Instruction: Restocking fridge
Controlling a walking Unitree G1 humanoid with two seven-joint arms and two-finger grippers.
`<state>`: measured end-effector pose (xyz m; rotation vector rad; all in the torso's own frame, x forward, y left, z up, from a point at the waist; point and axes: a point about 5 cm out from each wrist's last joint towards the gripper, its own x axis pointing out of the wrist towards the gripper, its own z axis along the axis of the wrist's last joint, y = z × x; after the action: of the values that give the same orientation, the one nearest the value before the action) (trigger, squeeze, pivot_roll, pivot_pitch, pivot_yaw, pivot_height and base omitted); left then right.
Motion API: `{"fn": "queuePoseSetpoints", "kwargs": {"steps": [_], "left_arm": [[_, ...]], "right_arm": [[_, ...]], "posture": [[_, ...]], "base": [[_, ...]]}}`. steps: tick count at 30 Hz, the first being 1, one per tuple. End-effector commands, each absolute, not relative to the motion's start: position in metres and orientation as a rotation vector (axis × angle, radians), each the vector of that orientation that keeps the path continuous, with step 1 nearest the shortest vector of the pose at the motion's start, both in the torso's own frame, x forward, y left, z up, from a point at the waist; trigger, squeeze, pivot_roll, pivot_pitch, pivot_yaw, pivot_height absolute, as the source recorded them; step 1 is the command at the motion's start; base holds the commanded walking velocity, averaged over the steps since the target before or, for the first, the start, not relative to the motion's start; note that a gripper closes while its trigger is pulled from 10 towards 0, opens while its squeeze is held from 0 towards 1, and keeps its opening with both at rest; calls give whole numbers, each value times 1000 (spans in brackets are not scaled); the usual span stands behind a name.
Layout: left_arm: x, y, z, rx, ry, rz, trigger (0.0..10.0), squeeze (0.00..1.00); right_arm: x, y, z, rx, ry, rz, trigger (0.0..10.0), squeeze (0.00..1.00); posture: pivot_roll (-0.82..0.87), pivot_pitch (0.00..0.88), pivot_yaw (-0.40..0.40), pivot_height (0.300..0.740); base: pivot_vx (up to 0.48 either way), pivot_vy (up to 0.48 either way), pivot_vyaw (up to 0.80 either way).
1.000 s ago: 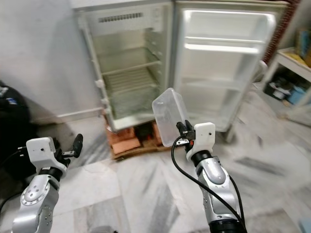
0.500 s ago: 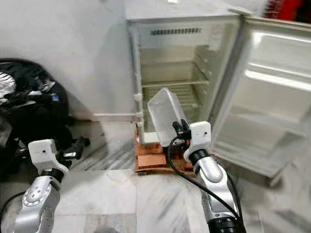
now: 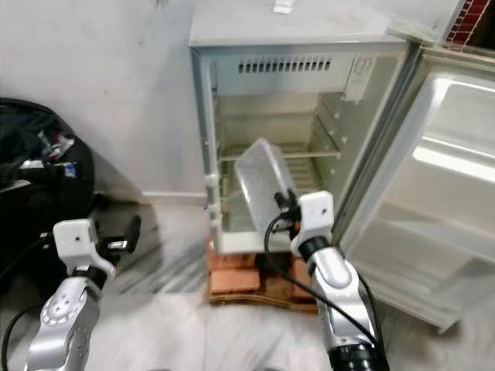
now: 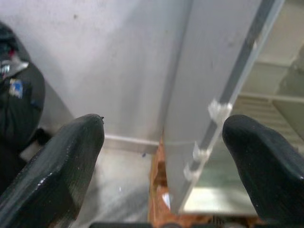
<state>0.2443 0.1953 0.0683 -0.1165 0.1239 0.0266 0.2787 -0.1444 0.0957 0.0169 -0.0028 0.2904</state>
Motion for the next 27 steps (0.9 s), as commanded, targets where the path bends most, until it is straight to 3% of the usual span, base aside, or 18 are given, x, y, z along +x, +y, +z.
{"fn": "queuePoseSetpoints", "kwargs": {"steps": [1,5,10,17,27], "left_arm": [[242,203,70,-100,121,49,10000,0],[242,202,69,-97,125,49,10000,0],[237,205,64,-79,162,66,10000,0],[218,210,60,54,184,-43,10000,0],[186,215,58,46,247,-57,10000,0]], "right_arm": [[279,-136,99,21,-21,309,10000,0],[280,-137,100,24,-22,307,10000,0],[279,-139,97,21,-10,306,10000,0],[272,-146,94,31,10,276,10000,0],[256,-152,86,56,71,275,10000,0]], "posture": [[72,21,-25,740],[73,22,-23,740],[74,24,-25,740],[83,28,-33,740],[86,27,-39,740]], "base": [[390,0,0],[356,0,0],[0,0,0],[0,0,0],[0,0,0]]}}
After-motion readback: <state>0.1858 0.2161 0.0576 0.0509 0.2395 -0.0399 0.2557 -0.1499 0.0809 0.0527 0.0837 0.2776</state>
